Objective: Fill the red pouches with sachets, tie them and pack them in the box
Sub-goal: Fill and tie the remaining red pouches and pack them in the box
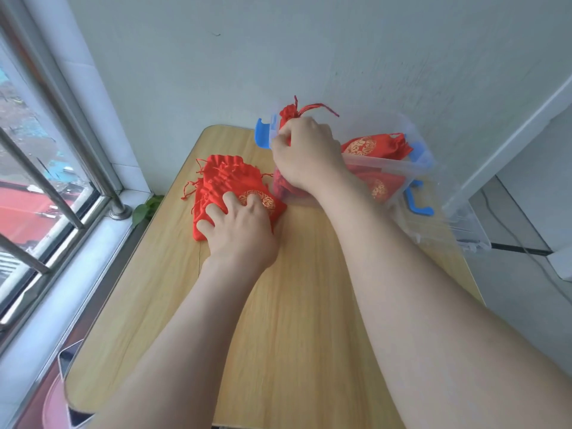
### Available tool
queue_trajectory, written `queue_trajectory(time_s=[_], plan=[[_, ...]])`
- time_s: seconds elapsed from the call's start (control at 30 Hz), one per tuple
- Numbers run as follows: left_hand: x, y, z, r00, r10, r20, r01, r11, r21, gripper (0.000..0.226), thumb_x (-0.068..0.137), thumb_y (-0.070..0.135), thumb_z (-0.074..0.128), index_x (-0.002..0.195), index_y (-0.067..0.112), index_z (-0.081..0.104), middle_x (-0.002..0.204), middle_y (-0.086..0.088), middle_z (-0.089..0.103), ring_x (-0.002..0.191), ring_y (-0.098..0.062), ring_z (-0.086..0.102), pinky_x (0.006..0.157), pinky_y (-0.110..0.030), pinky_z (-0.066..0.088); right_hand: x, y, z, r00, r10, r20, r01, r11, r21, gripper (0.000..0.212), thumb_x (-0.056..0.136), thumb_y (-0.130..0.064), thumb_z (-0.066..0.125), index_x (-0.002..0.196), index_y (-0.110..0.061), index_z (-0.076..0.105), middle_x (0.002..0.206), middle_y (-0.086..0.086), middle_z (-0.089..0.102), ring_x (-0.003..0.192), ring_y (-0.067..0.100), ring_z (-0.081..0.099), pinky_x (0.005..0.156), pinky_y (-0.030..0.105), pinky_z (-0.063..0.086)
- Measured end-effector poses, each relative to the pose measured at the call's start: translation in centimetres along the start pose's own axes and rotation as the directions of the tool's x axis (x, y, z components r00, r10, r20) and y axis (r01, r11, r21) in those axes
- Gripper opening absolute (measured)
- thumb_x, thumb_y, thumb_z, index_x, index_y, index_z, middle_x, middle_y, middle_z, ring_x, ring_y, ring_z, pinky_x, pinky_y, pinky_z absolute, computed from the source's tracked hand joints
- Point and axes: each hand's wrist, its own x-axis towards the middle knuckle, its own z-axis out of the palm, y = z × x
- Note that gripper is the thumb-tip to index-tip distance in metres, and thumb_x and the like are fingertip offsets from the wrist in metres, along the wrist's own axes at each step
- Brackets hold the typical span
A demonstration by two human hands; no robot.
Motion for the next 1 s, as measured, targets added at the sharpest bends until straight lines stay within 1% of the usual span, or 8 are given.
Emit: queue_trajectory(time_s=[0.17, 0.23, 0.33, 0.43, 0.57, 0.7, 0.9, 1.0], plan=[[0.0, 0.4, -0.4, 0.995, -0.035, -0.094, 0.031, 0.999, -0.037, 0.044, 0.087, 0.009, 0.070, 0.125, 0.010, 0.047, 0.133, -0.018, 0.033, 0.118, -0.045, 0.044, 0.090, -0.046, 0.032, -0.9, -0.2, -0.6, 0.991, -0.128, 0.025, 0.128, 0.992, 0.017, 0.040, 0.102, -0.030, 0.049, 0.142, -0.022, 0.044, 0.107, 0.000, 0.062, 0.095, 0.032, 0.050, 0.095, 0.048, 0.038], [-0.1, 0.4, -0.5, 0.994, -0.053, -0.091, 0.047, 0.997, -0.062, 0.040, 0.085, 0.004, 0.069, 0.119, 0.009, 0.049, 0.132, -0.019, 0.033, 0.115, -0.044, 0.045, 0.093, -0.046, 0.034, -1.6, -0.2, -0.3, 0.973, -0.207, -0.105, 0.203, 0.978, -0.043, 0.047, 0.097, -0.025, 0.051, 0.143, -0.023, 0.043, 0.110, 0.001, 0.065, 0.093, 0.033, 0.053, 0.099, 0.050, 0.041], [-0.1, 0.2, -0.8, 0.995, -0.067, -0.073, 0.063, 0.997, -0.052, 0.026, 0.088, 0.014, 0.072, 0.099, 0.015, 0.049, 0.128, -0.016, 0.037, 0.117, -0.043, 0.044, 0.098, -0.049, 0.035, -3.8, 0.0, 0.1, 0.864, -0.247, -0.439, 0.252, 0.967, -0.047, 0.035, 0.087, -0.017, 0.046, 0.115, -0.018, 0.066, 0.104, 0.003, 0.066, 0.099, 0.032, 0.060, 0.085, 0.042, 0.042], [-0.4, 0.2, -1.1, 0.993, -0.071, -0.097, 0.069, 0.997, -0.021, 0.015, 0.092, 0.022, 0.064, 0.092, 0.020, 0.049, 0.116, -0.010, 0.040, 0.124, -0.043, 0.041, 0.102, -0.053, 0.035, -6.7, 0.9, 0.8, 0.839, -0.154, -0.521, 0.252, 0.960, 0.123, 0.031, 0.083, -0.020, 0.042, 0.086, -0.019, 0.072, 0.091, 0.000, 0.065, 0.093, 0.028, 0.059, 0.082, 0.041, 0.047], [-0.5, 0.4, -1.2, 0.976, -0.037, -0.215, 0.022, 0.997, -0.072, 0.008, 0.101, 0.021, 0.056, 0.100, 0.015, 0.061, 0.117, -0.012, 0.054, 0.118, -0.042, 0.049, 0.097, -0.047, 0.039, -9.9, 2.4, 1.1, 0.932, 0.119, -0.343, 0.024, 0.923, 0.384, 0.024, 0.089, -0.011, 0.056, 0.086, -0.022, 0.077, 0.086, -0.009, 0.073, 0.085, 0.014, 0.065, 0.081, 0.029, 0.051], [-1.2, 1.2, -1.2, 0.957, -0.025, -0.288, -0.049, 0.967, -0.250, 0.005, 0.106, 0.013, 0.047, 0.103, 0.011, 0.050, 0.112, -0.014, 0.058, 0.100, -0.044, 0.059, 0.075, -0.044, 0.038, -12.2, 3.8, -0.1, 0.921, 0.388, -0.046, -0.279, 0.734, 0.619, 0.030, 0.093, -0.007, 0.055, 0.088, -0.026, 0.078, 0.081, -0.007, 0.078, 0.075, 0.005, 0.072, 0.063, 0.014, 0.049], [-2.5, 2.8, -0.1, 0.863, 0.113, -0.493, -0.335, 0.858, -0.389, 0.025, 0.112, 0.021, 0.040, 0.090, 0.009, 0.047, 0.091, -0.007, 0.053, 0.078, -0.031, 0.047, 0.069, -0.039, 0.030, -13.7, 4.4, -1.4, 0.827, 0.531, 0.184, -0.427, 0.380, 0.821, 0.022, 0.098, -0.010, 0.054, 0.101, -0.018, 0.075, 0.095, 0.010, 0.080, 0.083, 0.025, 0.079, 0.080, 0.043, 0.062], [-2.9, 4.1, 0.5, 0.827, 0.200, -0.525, -0.460, 0.778, -0.428, 0.032, 0.106, 0.019, 0.048, 0.076, 0.008, 0.047, 0.074, -0.002, 0.052, 0.067, -0.022, 0.045, 0.063, -0.034, 0.024, -14.4, 6.0, -1.8, 0.743, 0.592, 0.311, -0.462, 0.117, 0.879, 0.018, 0.100, -0.025, 0.058, 0.106, -0.013, 0.071, 0.106, 0.017, 0.080, 0.081, 0.025, 0.076, 0.087, 0.046, 0.064]])
